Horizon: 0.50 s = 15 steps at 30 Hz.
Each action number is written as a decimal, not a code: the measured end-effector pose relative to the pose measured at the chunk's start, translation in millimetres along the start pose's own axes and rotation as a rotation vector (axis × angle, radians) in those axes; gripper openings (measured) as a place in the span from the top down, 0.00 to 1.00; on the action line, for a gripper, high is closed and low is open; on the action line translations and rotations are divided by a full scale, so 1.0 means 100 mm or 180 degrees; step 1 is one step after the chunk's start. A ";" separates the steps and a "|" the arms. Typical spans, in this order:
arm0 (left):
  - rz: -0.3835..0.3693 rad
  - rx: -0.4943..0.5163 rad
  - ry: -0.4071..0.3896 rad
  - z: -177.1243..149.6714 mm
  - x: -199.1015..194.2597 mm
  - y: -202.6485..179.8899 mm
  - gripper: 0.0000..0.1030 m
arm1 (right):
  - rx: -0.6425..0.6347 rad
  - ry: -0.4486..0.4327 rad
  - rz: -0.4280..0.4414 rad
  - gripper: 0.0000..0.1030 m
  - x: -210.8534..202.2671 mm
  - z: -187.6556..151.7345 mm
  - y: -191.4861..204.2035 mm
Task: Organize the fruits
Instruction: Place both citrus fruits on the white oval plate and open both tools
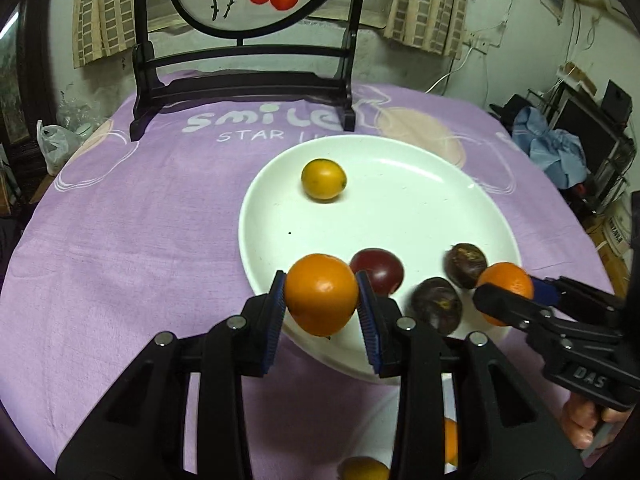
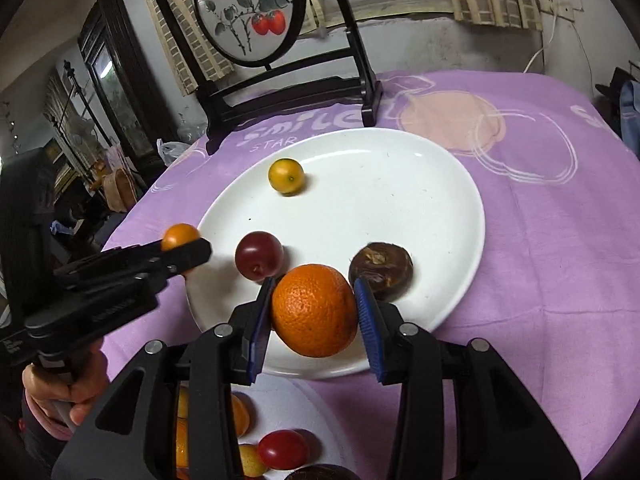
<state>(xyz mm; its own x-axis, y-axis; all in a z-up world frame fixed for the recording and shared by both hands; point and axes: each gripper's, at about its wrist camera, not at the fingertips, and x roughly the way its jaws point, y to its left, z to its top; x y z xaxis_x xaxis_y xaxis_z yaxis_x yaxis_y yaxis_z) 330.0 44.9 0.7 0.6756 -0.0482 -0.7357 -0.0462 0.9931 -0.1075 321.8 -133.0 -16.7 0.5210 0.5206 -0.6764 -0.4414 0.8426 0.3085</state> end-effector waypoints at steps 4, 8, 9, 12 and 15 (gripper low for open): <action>0.0226 0.0053 -0.0164 -0.06 -0.08 0.04 0.24 | 0.0036 -0.0039 0.0003 0.40 -0.13 -0.01 0.01; 0.0200 0.0062 -0.0288 -0.12 -0.29 0.06 0.16 | 0.0031 -0.0221 0.0078 0.35 -0.42 -0.05 0.03; 0.0196 0.0049 -0.0310 -0.14 -0.32 0.07 0.15 | 0.0026 -0.0256 0.0093 0.35 -0.48 -0.07 0.03; 0.0236 0.0082 -0.0331 -0.22 -0.39 0.07 0.15 | -0.0007 -0.0297 0.0112 0.35 -0.63 -0.20 0.04; 0.0320 0.0097 -0.0330 -0.30 -0.44 0.07 0.08 | -0.0069 -0.0254 0.0094 0.35 -0.72 -0.36 0.06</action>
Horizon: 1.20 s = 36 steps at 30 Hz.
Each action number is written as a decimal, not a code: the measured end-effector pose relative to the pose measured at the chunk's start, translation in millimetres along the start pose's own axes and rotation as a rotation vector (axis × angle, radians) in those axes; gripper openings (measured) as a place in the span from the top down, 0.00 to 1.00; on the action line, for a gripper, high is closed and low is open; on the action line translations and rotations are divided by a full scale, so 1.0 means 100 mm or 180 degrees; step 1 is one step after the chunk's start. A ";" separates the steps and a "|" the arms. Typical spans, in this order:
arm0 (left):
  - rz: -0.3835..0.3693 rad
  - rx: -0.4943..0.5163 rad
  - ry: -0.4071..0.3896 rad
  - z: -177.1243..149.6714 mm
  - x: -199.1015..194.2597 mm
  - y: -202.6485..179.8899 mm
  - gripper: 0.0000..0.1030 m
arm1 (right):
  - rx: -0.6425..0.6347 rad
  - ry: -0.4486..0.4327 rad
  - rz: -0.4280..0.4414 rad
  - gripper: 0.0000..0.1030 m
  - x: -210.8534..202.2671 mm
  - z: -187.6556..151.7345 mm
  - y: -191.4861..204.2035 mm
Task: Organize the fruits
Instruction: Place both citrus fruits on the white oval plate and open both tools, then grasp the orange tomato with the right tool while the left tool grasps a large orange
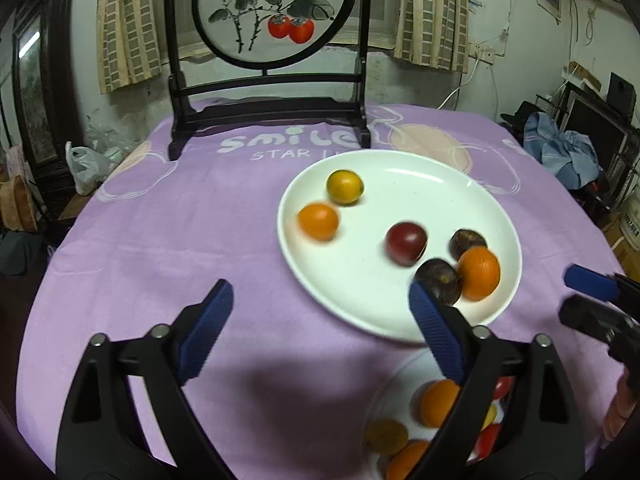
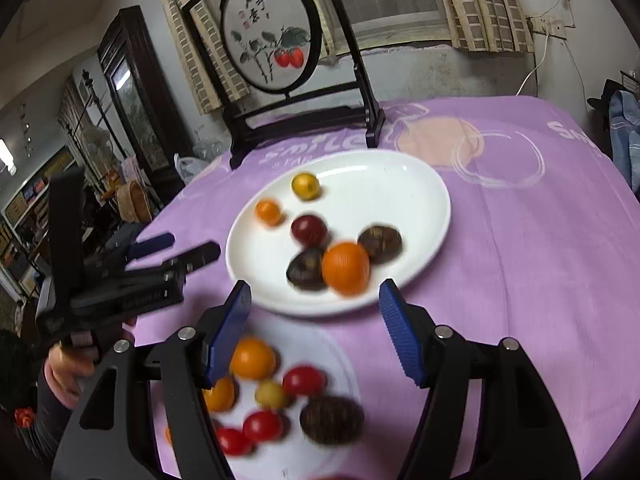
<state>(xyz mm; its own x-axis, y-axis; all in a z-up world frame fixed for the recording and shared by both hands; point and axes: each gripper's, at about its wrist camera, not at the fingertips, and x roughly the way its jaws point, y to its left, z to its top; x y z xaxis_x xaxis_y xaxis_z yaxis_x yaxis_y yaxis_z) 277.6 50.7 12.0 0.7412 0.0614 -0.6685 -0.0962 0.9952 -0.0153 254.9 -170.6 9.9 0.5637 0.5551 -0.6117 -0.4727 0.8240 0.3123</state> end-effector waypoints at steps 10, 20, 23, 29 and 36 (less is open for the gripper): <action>-0.0033 0.0062 0.0027 -0.46 -0.41 0.14 0.04 | -0.0505 0.0501 -0.0183 0.35 -0.21 -0.66 0.17; -0.0152 -0.0415 0.0201 -0.76 -0.48 0.52 0.04 | -0.0652 0.0680 -0.0182 0.35 -0.27 -0.97 0.23; -0.0149 -0.0536 0.0188 -0.76 -0.49 0.58 0.04 | -0.0686 0.0724 -0.0224 0.35 -0.23 -0.99 0.22; -0.0152 -0.0572 0.0210 -0.78 -0.47 0.60 0.04 | -0.0672 0.0804 -0.0349 0.40 -0.16 -1.03 0.19; -0.0300 -0.0486 0.0289 -0.82 -0.48 0.56 0.04 | -0.0443 0.0739 -0.0171 0.63 -0.20 -1.00 0.06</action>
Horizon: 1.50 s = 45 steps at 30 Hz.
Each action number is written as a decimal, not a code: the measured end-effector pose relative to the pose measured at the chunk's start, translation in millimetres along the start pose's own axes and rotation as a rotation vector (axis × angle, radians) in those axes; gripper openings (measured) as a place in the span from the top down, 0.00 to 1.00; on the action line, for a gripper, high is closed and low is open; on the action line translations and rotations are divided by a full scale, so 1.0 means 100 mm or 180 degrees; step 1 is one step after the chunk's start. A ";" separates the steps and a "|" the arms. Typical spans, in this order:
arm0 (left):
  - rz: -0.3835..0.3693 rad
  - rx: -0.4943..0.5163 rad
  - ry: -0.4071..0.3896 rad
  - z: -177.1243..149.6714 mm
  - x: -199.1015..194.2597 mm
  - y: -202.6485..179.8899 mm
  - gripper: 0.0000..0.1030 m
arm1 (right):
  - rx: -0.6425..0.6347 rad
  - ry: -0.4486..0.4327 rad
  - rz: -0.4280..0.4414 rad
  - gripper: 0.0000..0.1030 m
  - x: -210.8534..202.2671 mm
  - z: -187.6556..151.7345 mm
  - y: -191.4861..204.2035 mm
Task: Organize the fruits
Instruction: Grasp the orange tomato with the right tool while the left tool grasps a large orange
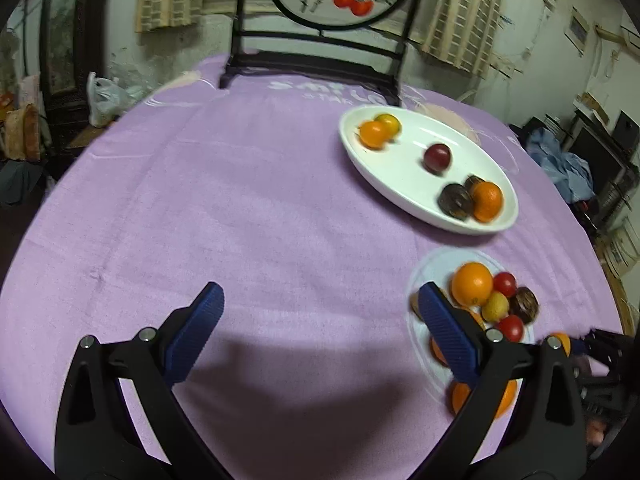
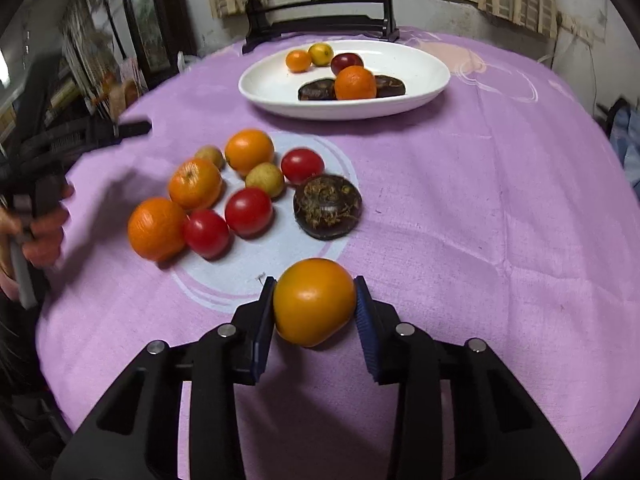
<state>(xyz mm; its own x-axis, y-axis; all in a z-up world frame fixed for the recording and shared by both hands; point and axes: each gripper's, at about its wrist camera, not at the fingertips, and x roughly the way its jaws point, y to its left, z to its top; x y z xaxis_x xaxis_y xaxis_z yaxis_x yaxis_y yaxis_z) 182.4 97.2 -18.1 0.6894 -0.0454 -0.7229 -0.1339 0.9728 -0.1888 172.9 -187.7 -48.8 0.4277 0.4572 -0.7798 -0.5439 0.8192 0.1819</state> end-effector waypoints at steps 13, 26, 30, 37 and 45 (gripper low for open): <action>-0.1328 0.1318 0.0469 -0.47 -0.14 -0.71 0.45 | 0.0411 -0.0172 0.0054 0.63 -0.11 0.04 -0.23; -0.1118 0.1414 0.0615 -0.52 0.07 -0.84 0.45 | 0.0340 -0.0149 0.0079 0.63 -0.11 0.03 -0.16; -0.1066 0.1453 0.0666 -0.54 0.14 -0.89 0.51 | 0.0314 -0.0167 0.0091 0.63 -0.12 0.02 -0.14; -0.1121 0.1373 0.0662 -0.54 0.14 -0.85 0.56 | 0.0298 -0.0182 0.0102 0.63 -0.13 0.01 -0.12; -0.1359 0.1252 0.0503 -0.52 -0.04 -0.76 0.56 | 0.0277 -0.0211 0.0294 0.63 -0.15 -0.01 -0.10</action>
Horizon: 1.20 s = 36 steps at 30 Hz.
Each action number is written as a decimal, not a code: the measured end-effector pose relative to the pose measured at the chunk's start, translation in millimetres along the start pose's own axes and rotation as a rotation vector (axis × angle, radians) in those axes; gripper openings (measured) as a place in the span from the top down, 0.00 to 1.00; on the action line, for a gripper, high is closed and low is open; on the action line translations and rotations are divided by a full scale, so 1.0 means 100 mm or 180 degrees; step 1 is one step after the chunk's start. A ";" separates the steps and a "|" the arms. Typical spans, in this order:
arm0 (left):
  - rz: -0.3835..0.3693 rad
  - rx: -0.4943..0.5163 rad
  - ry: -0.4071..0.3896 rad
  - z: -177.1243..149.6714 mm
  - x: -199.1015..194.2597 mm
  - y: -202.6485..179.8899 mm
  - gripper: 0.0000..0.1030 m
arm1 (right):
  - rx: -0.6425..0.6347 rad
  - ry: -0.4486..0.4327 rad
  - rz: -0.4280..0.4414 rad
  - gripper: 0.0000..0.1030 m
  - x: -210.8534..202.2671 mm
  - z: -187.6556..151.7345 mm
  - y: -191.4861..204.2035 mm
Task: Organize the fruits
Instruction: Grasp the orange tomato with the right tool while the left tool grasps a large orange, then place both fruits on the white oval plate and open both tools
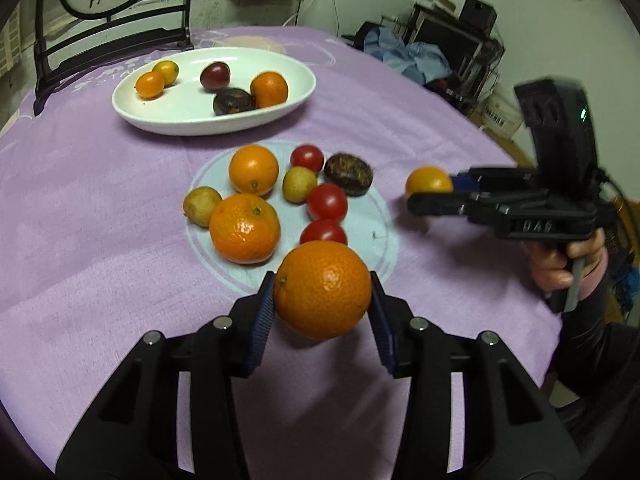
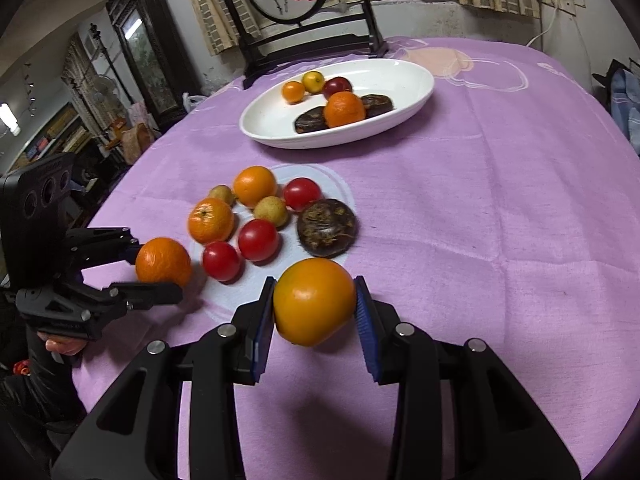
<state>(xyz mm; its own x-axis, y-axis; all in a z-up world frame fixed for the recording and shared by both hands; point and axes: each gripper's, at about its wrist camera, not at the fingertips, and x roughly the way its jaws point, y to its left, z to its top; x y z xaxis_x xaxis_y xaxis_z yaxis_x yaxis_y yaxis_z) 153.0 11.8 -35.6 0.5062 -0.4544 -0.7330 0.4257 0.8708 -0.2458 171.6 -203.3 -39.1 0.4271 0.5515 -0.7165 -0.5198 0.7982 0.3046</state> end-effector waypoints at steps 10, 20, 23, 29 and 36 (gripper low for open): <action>0.0529 -0.0550 -0.0458 0.85 0.01 0.40 0.56 | 0.0387 -0.0734 0.0542 0.63 -0.06 0.67 0.02; 0.1215 -0.0730 -0.0512 1.46 0.44 0.81 0.56 | 0.0750 -0.0850 -0.0133 0.63 0.68 1.40 -0.36; 0.1289 -0.0728 -0.0435 1.50 0.54 0.91 0.56 | 0.0706 -0.0789 -0.0195 0.63 0.79 1.46 -0.38; 0.1382 -0.0774 -0.0343 1.46 0.60 0.98 0.52 | 0.0668 -0.0694 -0.0169 0.52 0.85 1.47 -0.38; 0.1693 -0.0588 -0.0719 1.37 0.25 0.74 0.09 | 0.0537 -0.0940 -0.0138 0.36 0.45 1.37 -0.27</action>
<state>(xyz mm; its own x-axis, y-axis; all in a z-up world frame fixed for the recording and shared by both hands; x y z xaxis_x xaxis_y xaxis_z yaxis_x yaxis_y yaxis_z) 300.1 39.0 15.1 0.7692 0.0412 -0.6377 -0.0563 0.9984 -0.0034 306.8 -166.5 6.3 0.6547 0.5430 -0.5259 -0.3773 0.8376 0.3951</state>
